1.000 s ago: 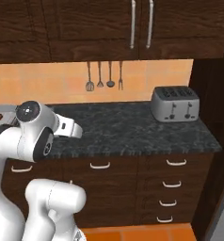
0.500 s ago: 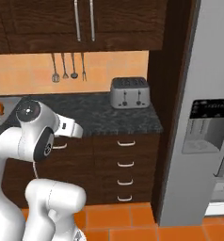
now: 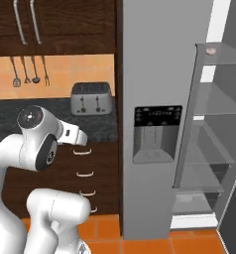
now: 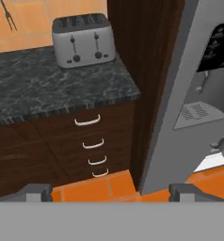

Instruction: Place one garlic and one chicken drumstick in each tupperware on the nearby counter, to pack two identical lunches.

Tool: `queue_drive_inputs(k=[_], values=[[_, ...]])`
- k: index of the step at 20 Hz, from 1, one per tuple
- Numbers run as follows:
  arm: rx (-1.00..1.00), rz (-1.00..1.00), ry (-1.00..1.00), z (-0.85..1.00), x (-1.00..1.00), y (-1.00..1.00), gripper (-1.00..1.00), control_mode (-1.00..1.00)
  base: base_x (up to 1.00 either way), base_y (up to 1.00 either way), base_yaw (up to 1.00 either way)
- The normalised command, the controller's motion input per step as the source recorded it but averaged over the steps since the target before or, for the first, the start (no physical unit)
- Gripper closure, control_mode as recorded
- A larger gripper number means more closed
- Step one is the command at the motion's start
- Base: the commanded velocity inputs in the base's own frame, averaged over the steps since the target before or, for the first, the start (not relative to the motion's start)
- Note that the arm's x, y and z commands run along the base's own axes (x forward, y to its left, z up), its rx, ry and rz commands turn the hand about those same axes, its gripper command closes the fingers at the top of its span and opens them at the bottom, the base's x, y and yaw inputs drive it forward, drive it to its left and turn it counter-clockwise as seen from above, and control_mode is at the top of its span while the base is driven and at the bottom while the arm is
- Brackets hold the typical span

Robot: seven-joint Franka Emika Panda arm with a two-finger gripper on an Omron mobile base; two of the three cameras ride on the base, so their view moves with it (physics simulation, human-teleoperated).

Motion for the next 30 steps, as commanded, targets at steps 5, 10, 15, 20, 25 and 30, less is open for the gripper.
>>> queue_drive_inputs(k=[5, 10, 15, 20, 25, 30], values=[[0.00, 0.00, 0.00, 0.00, 0.00, 0.00, -1.00, 1.00, 0.29, -1.00, 0.13], [0.00, 0.00, 0.00, 0.00, 0.00, 0.00, -1.00, 1.00, 0.10, -0.97, 0.22], [0.00, 0.00, 0.00, 0.00, 0.00, 0.00, -1.00, 1.00, 0.01, -0.77, 0.16], [0.00, 0.00, 0.00, 0.00, 0.00, 0.00, -1.00, 1.00, 0.17, -0.45, 0.16], [0.00, 0.00, 0.00, 0.00, 0.00, 0.00, -1.00, 1.00, 0.25, -0.47, 0.19], [0.00, 0.00, 0.00, 0.00, 0.00, 0.00, -1.00, 1.00, 0.32, -0.53, 0.20]])
